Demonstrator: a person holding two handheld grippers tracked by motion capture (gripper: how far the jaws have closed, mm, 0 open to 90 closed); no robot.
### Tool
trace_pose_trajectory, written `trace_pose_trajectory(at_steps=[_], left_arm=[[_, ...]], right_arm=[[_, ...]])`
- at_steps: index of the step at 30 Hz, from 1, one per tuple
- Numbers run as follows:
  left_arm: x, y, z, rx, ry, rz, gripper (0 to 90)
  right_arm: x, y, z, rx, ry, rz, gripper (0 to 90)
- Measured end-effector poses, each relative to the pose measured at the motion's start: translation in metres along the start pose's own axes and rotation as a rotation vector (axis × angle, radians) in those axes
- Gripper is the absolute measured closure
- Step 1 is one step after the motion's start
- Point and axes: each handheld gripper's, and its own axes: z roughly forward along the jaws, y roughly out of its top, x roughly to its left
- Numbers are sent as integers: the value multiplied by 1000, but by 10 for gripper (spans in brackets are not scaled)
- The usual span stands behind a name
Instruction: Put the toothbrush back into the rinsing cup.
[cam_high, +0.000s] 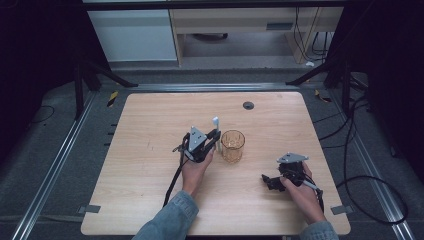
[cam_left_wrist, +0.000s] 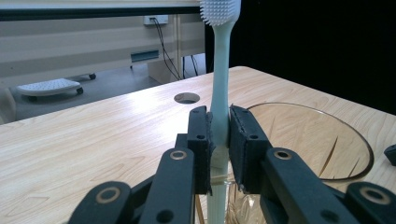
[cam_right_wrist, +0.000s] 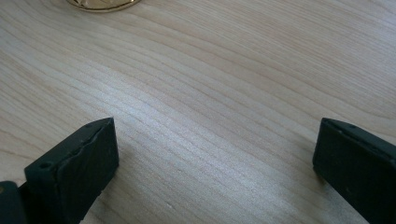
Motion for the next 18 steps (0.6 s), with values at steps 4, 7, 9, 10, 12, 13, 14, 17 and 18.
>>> trace_pose_trajectory(at_steps=[4,7,9,10,12,13,14,17,18], left_arm=[[0,-1,0,1,-2,-3,783],[0,-1,0,3,-3,-3,783],[0,-1,0,3,-4,-2,783],[0,-2,0,4,-5,-2,782],[0,-2,0,6,-4,-2,781],[0,-2,0,8,-5,-3,781],[0,-2,0,9,-5,-2,781],[0,-2,0,10,-5,-4,779],[0,-2,0,9,-5,-5,779]], right_arm=[[0,0,0,0,0,0,6],[0,0,0,0,0,0,6],[0,0,0,0,0,0,6],[0,0,0,0,0,0,6],[0,0,0,0,0,0,6],[0,0,0,0,0,0,6],[0,0,0,0,0,0,6],[0,0,0,0,0,0,6],[0,0,0,0,0,0,6]])
